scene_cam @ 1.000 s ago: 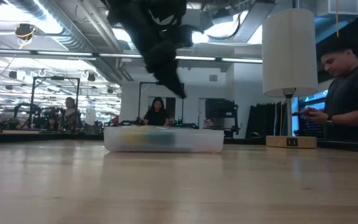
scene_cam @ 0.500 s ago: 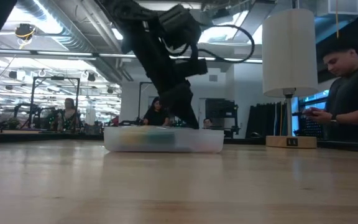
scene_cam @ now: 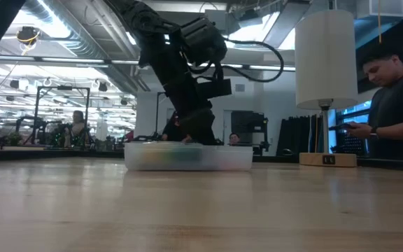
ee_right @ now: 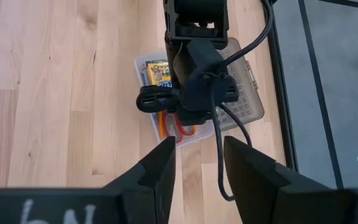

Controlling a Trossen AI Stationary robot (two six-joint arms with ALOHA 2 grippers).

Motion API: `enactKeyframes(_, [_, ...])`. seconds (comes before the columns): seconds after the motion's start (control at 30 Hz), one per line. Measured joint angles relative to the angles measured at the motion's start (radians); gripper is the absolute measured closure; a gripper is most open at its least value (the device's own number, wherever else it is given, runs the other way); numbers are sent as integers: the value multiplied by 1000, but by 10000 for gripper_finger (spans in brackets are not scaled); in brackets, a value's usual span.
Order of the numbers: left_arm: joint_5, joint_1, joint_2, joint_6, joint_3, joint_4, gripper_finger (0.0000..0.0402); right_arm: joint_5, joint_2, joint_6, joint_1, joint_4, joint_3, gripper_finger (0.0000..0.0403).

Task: Pack school essentials
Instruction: Put the orange pencil into the black supply box, then put the pink sticky note into the black supply box

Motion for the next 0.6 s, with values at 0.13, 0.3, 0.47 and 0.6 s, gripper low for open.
enactKeyframes(0.13, [0,-5,-6,-5,0,-9,331,0,0,0,0,0,0,266])
enactKeyframes(0.3, [0,-32,-70,-8,0,-29,331,-1,-7,2,14,0,0,266])
enactKeyframes(0.47, [-2,-82,-175,-33,0,-116,331,-43,-34,32,87,0,1,266])
enactKeyframes(0.6, [-7,-139,-254,-64,0,-189,331,-63,-33,73,177,2,-10,266])
